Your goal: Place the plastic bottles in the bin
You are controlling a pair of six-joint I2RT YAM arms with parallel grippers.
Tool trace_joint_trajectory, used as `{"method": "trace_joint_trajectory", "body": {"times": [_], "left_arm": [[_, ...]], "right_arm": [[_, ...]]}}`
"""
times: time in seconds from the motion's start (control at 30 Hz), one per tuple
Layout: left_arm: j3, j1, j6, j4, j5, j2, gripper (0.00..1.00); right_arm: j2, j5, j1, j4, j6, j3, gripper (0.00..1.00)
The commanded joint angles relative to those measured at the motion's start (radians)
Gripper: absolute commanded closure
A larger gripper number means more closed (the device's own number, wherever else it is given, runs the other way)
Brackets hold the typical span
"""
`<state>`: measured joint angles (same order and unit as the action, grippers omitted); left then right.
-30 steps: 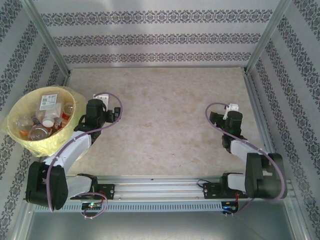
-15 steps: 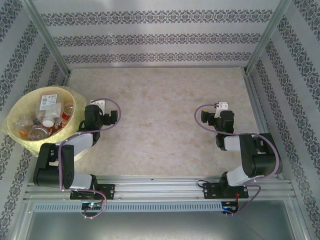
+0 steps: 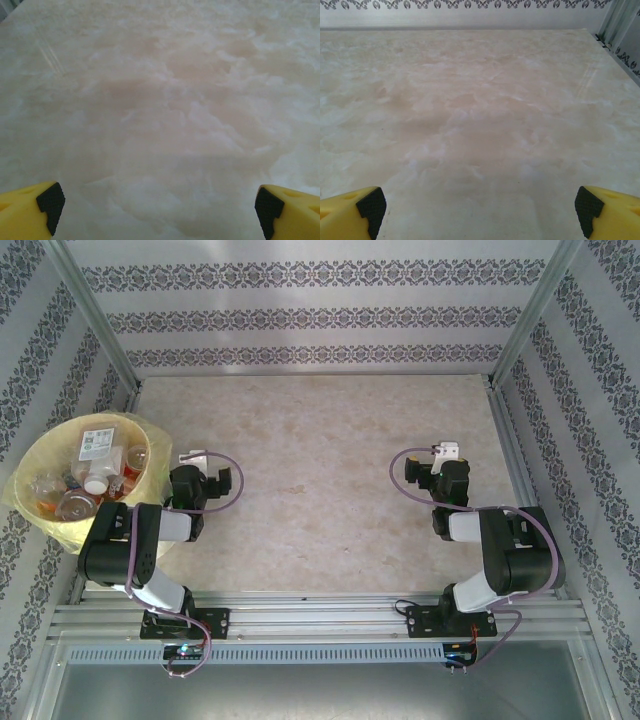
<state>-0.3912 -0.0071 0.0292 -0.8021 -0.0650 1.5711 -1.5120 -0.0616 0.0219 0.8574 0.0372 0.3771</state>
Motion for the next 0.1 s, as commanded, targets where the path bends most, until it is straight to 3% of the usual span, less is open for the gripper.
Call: {"method": "trace_joint_trajectory", "body": {"times": [0.0,0.07], "left_arm": [[-0.003,-0.004,0.01,-0.07,-0.048,-0.009,0.01],[-0.005,-0.004,0.011,-0.062,-0.048,-0.011,0.0]], "right_arm": [[0.004,0.03,-0.011,0.012,-0.003,0.019,0.02],[0.004,0.027,-0.008,0.015,-0.006,0.017,0.02]]}}
